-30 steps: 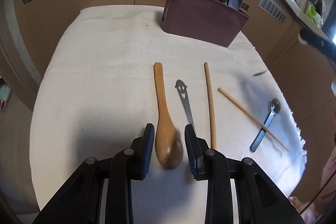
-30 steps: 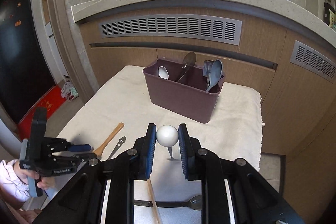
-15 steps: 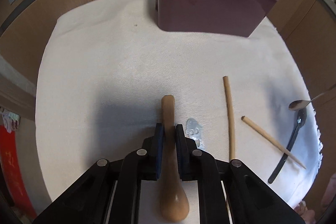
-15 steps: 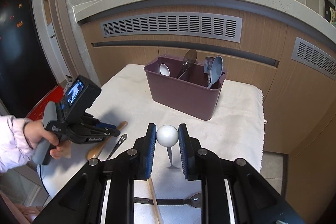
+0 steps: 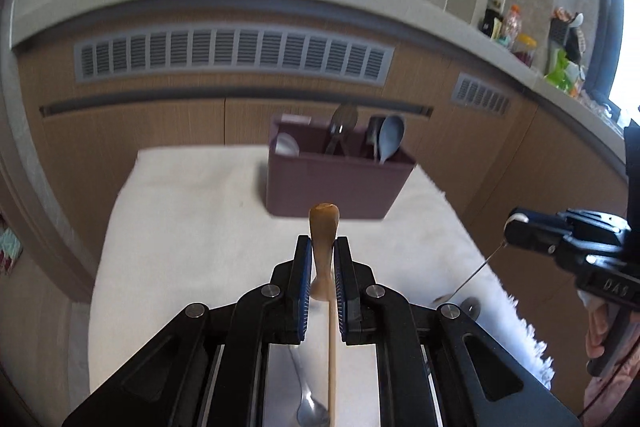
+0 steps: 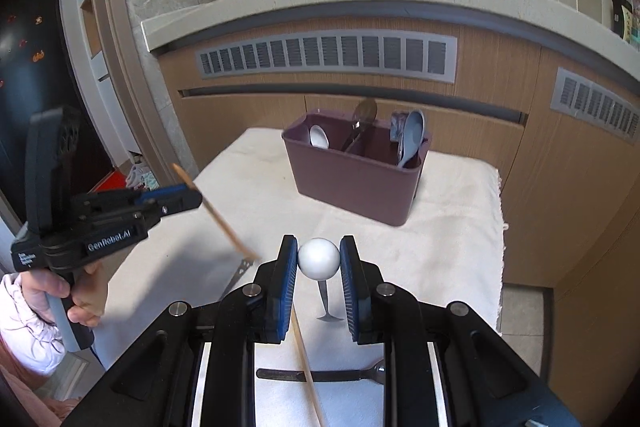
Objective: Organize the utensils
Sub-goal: 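Lift the wooden spoon with the left tool while the right tool lifts the white-knob spoon, then carry both spoons over the maroon caddy and open both tools to drop them in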
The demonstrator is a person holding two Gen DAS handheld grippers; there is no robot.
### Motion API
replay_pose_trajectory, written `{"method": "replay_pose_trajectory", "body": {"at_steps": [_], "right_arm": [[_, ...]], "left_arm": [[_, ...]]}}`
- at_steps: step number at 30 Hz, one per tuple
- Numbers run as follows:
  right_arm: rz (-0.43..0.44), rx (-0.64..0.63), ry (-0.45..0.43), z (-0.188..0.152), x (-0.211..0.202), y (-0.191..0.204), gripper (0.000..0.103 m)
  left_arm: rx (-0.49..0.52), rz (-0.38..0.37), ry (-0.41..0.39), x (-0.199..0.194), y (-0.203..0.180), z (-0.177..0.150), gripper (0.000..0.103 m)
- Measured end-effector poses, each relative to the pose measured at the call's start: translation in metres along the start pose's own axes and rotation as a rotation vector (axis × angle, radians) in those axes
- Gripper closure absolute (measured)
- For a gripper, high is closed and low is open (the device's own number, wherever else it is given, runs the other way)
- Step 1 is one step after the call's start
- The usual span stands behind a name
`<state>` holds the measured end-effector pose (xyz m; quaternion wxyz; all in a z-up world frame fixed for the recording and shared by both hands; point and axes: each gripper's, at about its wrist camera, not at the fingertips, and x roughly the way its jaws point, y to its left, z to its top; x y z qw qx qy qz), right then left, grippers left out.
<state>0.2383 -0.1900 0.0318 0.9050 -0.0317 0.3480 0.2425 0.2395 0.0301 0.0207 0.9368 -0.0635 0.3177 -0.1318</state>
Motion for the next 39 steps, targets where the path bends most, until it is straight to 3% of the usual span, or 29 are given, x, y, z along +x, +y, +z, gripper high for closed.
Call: {"method": "replay_pose_trajectory", "body": {"at_steps": [5, 12, 15, 20, 27, 34, 39], "right_arm": [[0.002, -0.015, -0.049, 0.021, -0.013, 0.001, 0.084], [-0.024, -0.059, -0.171, 0.093, -0.039, -0.005, 0.084], [-0.036, -0.056, -0.223, 0.131, -0.047, -0.014, 0.084], [-0.057, -0.059, -0.262, 0.166, -0.036, -0.022, 0.084], [-0.042, -0.010, -0.159, 0.171, 0.038, -0.042, 0.084], [-0.024, 0.047, 0.010, 0.139, 0.115, -0.065, 0.084], [-0.019, 0.068, 0.103, 0.113, 0.149, -0.076, 0.083]], "left_arm": [[0.020, -0.044, -0.087, -0.015, -0.010, 0.042, 0.092], [0.080, -0.066, -0.252, -0.037, -0.026, 0.130, 0.092], [0.085, -0.078, -0.281, -0.037, -0.027, 0.160, 0.092], [0.089, -0.062, -0.295, -0.022, -0.018, 0.183, 0.092], [0.059, -0.056, -0.186, 0.051, 0.003, 0.175, 0.092], [0.052, -0.058, -0.031, 0.123, 0.014, 0.136, 0.092], [0.021, -0.071, 0.069, 0.158, 0.022, 0.112, 0.091]]}}
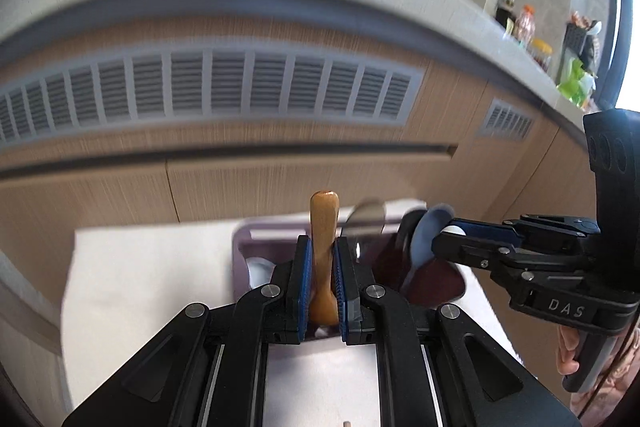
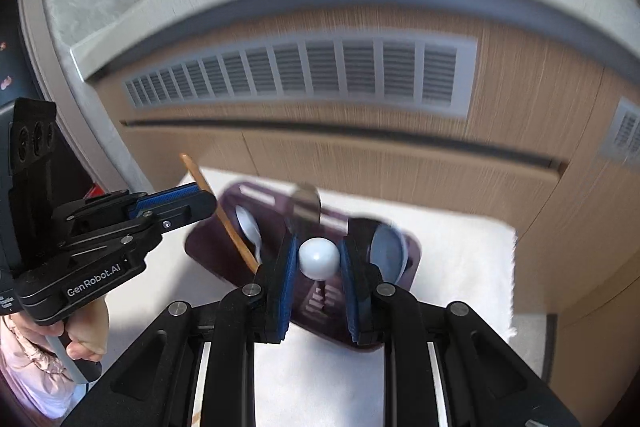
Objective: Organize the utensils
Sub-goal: 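Carry both spoons over the maroon caddy and open both tools to drop them in, then grasp a wooden chopstick with the right tool while the left tool grasps the black-handled clear spoon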
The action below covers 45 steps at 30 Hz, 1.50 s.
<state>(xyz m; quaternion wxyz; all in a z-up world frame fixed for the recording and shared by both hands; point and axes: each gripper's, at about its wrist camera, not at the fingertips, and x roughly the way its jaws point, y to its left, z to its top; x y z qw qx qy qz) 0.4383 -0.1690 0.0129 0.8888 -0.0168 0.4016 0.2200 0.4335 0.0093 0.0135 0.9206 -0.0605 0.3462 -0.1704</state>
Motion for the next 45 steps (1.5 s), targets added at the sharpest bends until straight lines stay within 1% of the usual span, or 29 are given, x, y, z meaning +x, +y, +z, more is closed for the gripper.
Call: {"method": "replay_pose_trajectory", "body": {"at_steps": [2, 5, 8, 10, 11, 12, 13, 15, 17, 19, 22, 23, 24, 27, 30, 32, 33, 34, 36, 38, 39, 42, 44, 45], "right_arm": [[-0.023, -0.012, 0.015, -0.006, 0.008, 0.001, 0.082], [-0.040, -0.029, 0.008, -0.011, 0.009, 0.001, 0.081], [-0.032, -0.043, -0.028, -0.013, -0.003, 0.005, 0.074], [-0.048, -0.049, -0.074, -0.015, -0.022, 0.007, 0.063], [-0.059, -0.053, -0.098, -0.017, -0.032, 0.009, 0.060], [-0.071, -0.056, -0.121, -0.019, -0.041, 0.010, 0.048], [-0.084, -0.060, -0.147, -0.022, -0.053, 0.012, 0.033], [-0.107, -0.056, -0.204, -0.030, -0.072, 0.014, 0.019], [-0.115, -0.054, -0.252, -0.041, -0.090, 0.017, 0.014], [-0.131, -0.067, -0.290, -0.054, -0.104, 0.020, 0.000], [-0.173, -0.115, -0.350, -0.075, -0.116, 0.030, 0.000], [-0.185, -0.122, -0.337, -0.081, -0.117, 0.033, 0.000], [-0.176, -0.125, -0.312, -0.085, -0.116, 0.035, 0.000], [-0.074, -0.109, -0.183, -0.100, -0.103, 0.033, 0.000], [-0.031, -0.096, -0.045, -0.122, -0.080, 0.033, 0.000], [-0.029, -0.117, 0.018, -0.139, -0.066, 0.038, 0.000], [-0.046, -0.139, 0.044, -0.147, -0.061, 0.042, 0.000], [-0.094, -0.181, 0.073, -0.157, -0.053, 0.049, 0.000], [-0.172, -0.260, 0.099, -0.173, -0.043, 0.061, 0.000], [-0.197, -0.298, 0.111, -0.184, -0.040, 0.071, 0.000], [-0.189, -0.307, 0.121, -0.188, -0.039, 0.073, 0.000], [-0.113, -0.326, 0.164, -0.199, -0.033, 0.082, 0.000], [-0.065, -0.329, 0.173, -0.203, -0.032, 0.086, 0.000], [-0.046, -0.332, 0.181, -0.205, -0.029, 0.088, 0.003]], "left_arm": [[-0.002, -0.007, 0.022, 0.008, 0.001, -0.005, 0.090], [0.001, 0.004, 0.019, 0.008, 0.000, -0.007, 0.090], [-0.013, 0.003, 0.000, -0.007, -0.001, -0.007, 0.089], [-0.019, 0.009, -0.017, -0.019, -0.002, -0.008, 0.088], [-0.018, 0.020, -0.026, -0.028, -0.003, -0.011, 0.084], [-0.017, 0.033, -0.033, -0.038, -0.005, -0.015, 0.077], [-0.016, 0.043, -0.037, -0.045, -0.006, -0.019, 0.073], [-0.012, 0.056, -0.044, -0.058, -0.009, -0.027, 0.061], [0.001, 0.075, -0.042, -0.072, -0.014, -0.042, 0.055], [0.008, 0.086, -0.037, -0.080, -0.017, -0.053, 0.052], [0.017, 0.095, -0.013, -0.091, -0.020, -0.079, 0.048], [0.020, 0.095, -0.001, -0.092, -0.021, -0.086, 0.046], [0.023, 0.096, 0.011, -0.093, -0.022, -0.094, 0.045], [0.019, 0.102, 0.051, -0.093, -0.023, -0.116, 0.044], [0.001, 0.096, 0.092, -0.092, -0.019, -0.140, 0.044], [-0.021, 0.096, 0.130, -0.090, -0.014, -0.155, 0.044], [-0.028, 0.097, 0.145, -0.089, -0.012, -0.160, 0.044], [-0.035, 0.101, 0.162, -0.088, -0.009, -0.167, 0.044], [-0.047, 0.115, 0.194, -0.088, -0.002, -0.179, 0.044], [-0.070, 0.133, 0.222, -0.088, 0.006, -0.192, 0.044], [-0.078, 0.136, 0.232, -0.088, 0.008, -0.195, 0.044], [-0.104, 0.144, 0.255, -0.089, 0.015, -0.206, 0.044], [-0.102, 0.154, 0.262, -0.091, 0.016, -0.212, 0.044], [-0.099, 0.156, 0.264, -0.092, 0.017, -0.213, 0.044]]}}
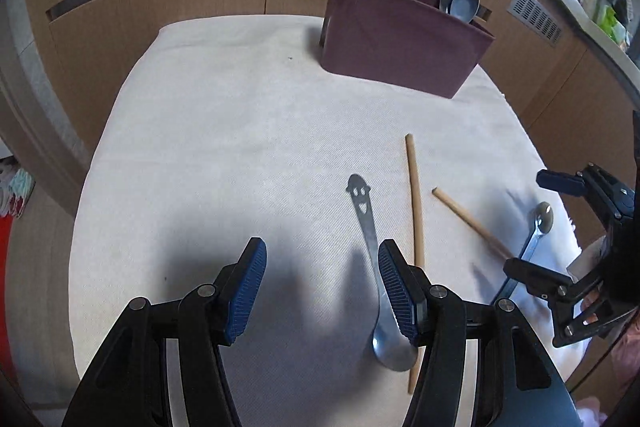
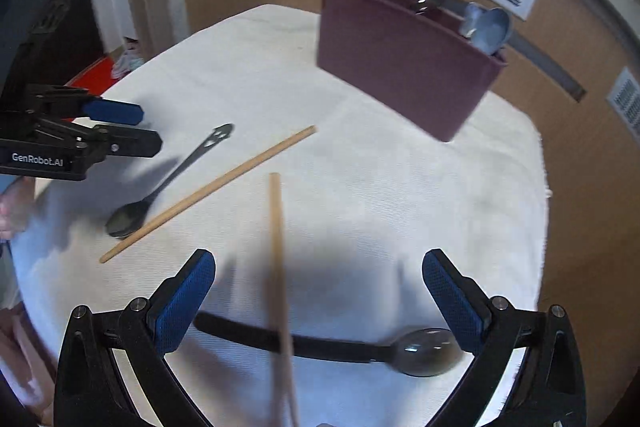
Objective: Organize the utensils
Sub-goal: 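Grasp a wooden chopstick with the right tool while the left tool grasps the black-handled clear spoon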
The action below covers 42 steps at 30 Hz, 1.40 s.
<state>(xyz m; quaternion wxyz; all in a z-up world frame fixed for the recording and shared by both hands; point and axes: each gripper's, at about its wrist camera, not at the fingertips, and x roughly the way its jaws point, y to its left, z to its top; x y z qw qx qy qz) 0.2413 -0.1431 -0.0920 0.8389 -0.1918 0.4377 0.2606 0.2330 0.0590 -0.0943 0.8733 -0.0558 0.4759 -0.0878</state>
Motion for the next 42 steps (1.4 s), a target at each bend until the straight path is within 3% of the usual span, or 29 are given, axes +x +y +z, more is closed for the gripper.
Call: {"method": "replay_pose_trajectory", "body": {"at_steps": [2, 3, 4, 6, 9, 20, 24, 32, 38, 42], "right_arm": [[-0.002, -0.011, 0.010, 0.000, 0.006, 0.004, 0.026], [-0.007, -0.021, 0.027, 0.000, 0.009, 0.006, 0.050], [-0.001, -0.029, 0.058, 0.000, 0.015, 0.009, 0.068], [0.030, -0.020, 0.085, -0.001, 0.020, 0.009, 0.076], [0.064, -0.014, 0.099, -0.003, 0.018, 0.011, 0.098], [0.083, 0.220, 0.046, -0.020, -0.030, -0.036, 0.098], [0.085, 0.312, 0.031, -0.044, -0.051, -0.061, 0.098], [0.053, 0.484, -0.012, -0.090, -0.076, -0.109, 0.098], [0.024, 0.575, -0.066, -0.113, -0.098, -0.136, 0.098], [0.024, 0.602, -0.079, -0.120, -0.102, -0.142, 0.098]], "left_arm": [[0.007, 0.003, 0.006, -0.001, 0.001, -0.003, 0.044], [0.009, 0.003, 0.006, -0.001, 0.002, -0.004, 0.044], [0.014, 0.003, 0.006, -0.002, 0.002, -0.005, 0.044], [0.032, -0.003, 0.004, -0.005, 0.000, -0.005, 0.044], [0.068, -0.016, 0.006, -0.007, -0.006, -0.005, 0.044], [0.215, -0.096, 0.050, -0.004, -0.055, 0.006, 0.044], [0.320, -0.176, 0.094, 0.004, -0.095, 0.010, 0.044], [0.569, -0.237, 0.144, 0.031, -0.186, 0.008, 0.044], [0.616, -0.317, 0.208, 0.059, -0.233, 0.015, 0.044], [0.646, -0.285, 0.227, 0.076, -0.252, 0.020, 0.049]]}}
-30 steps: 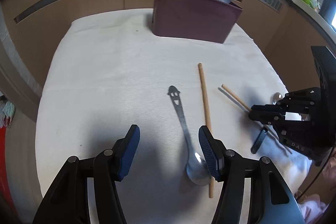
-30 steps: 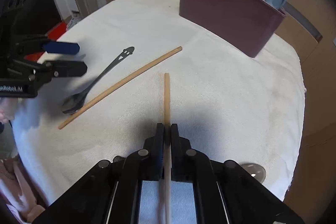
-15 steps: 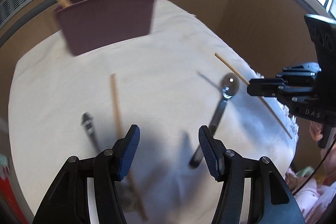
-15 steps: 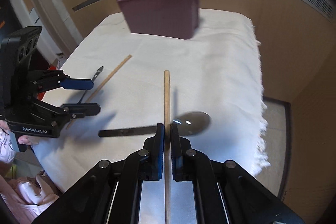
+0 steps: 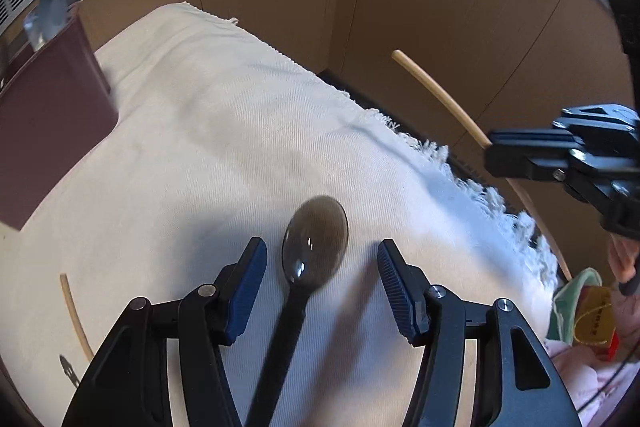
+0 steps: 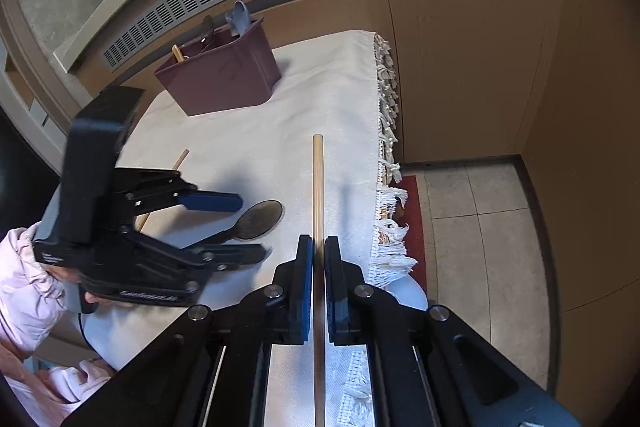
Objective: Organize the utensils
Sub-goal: 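Grasp a wooden chopstick with the right tool while the left tool grasps the black-handled clear spoon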
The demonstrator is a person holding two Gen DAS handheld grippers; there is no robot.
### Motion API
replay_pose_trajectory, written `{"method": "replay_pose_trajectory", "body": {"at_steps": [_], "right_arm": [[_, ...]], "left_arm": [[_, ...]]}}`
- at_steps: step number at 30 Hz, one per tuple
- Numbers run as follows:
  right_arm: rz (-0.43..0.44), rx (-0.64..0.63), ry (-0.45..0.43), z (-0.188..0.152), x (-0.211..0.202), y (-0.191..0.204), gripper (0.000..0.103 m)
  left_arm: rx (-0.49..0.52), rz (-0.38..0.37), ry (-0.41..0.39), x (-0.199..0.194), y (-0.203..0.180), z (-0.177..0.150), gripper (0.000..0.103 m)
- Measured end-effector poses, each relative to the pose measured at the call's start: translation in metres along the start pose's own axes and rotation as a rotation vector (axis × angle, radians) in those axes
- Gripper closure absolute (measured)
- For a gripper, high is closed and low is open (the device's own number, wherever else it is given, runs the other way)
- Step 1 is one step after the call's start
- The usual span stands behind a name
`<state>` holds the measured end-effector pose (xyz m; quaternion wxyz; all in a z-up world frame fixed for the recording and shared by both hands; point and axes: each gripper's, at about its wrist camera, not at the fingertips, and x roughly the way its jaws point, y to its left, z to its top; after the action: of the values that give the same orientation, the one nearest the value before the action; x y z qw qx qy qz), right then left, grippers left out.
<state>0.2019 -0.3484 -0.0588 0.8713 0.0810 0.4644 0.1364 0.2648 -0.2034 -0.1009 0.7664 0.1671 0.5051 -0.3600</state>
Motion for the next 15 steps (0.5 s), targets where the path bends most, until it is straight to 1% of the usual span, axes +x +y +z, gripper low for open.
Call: {"method": "replay_pose_trajectory", "body": {"at_steps": [1, 3, 7, 10, 11, 15], "right_arm": [[0.002, 0.004, 0.001, -0.001, 0.000, -0.001, 0.098], [0.007, 0.007, 0.002, -0.002, 0.001, 0.001, 0.098], [0.020, 0.002, 0.001, 0.000, 0.001, 0.005, 0.098], [0.030, -0.009, -0.004, 0.004, 0.001, 0.014, 0.098], [0.033, -0.012, -0.007, 0.006, 0.002, 0.018, 0.098], [0.072, -0.043, 0.008, 0.011, 0.012, 0.041, 0.098]], "left_arm": [[0.004, 0.011, 0.008, 0.004, -0.001, 0.003, 0.053], [0.000, 0.033, -0.004, 0.005, -0.001, 0.004, 0.068], [-0.031, 0.051, -0.027, -0.004, 0.002, -0.003, 0.068], [-0.081, 0.069, -0.066, -0.017, 0.013, -0.011, 0.068], [-0.103, 0.070, -0.087, -0.026, 0.018, -0.016, 0.068], [-0.194, 0.116, -0.183, -0.062, 0.036, -0.037, 0.068]]}}
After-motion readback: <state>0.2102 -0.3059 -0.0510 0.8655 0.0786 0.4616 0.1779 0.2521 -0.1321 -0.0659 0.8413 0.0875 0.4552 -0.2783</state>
